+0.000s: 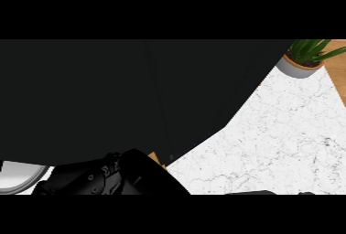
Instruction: Pick up the wine, place it into the cabinet and close the cabinet
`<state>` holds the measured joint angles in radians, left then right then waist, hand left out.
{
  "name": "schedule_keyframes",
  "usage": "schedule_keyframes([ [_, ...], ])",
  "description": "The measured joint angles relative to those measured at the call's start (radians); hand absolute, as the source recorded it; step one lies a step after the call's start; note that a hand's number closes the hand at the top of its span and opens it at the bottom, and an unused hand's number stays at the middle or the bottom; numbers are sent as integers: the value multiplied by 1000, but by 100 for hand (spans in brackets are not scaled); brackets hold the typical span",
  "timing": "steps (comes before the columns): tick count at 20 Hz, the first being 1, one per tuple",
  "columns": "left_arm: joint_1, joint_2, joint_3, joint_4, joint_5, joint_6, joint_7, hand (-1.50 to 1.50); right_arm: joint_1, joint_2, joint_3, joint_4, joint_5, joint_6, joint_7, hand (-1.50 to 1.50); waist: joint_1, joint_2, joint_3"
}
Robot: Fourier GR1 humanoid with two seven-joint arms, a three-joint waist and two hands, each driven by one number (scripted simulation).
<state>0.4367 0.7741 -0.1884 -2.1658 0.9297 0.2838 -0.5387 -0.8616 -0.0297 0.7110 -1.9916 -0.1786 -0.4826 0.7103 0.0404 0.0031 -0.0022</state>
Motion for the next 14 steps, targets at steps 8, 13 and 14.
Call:
schedule_keyframes([
  [8,-23,-38,13,38,-12,-15,21,-150,-254,24,-114,344,-37,32,-121,150,-10,0,0],
  [13,-14,-58,23,30,-36,-15,31,-150,-316,24,-213,525,-30,105,-196,150,-15,-1,1],
  [14,-23,-66,19,36,-44,-14,33,-150,-330,26,-235,563,-35,123,-211,150,-16,0,1],
])
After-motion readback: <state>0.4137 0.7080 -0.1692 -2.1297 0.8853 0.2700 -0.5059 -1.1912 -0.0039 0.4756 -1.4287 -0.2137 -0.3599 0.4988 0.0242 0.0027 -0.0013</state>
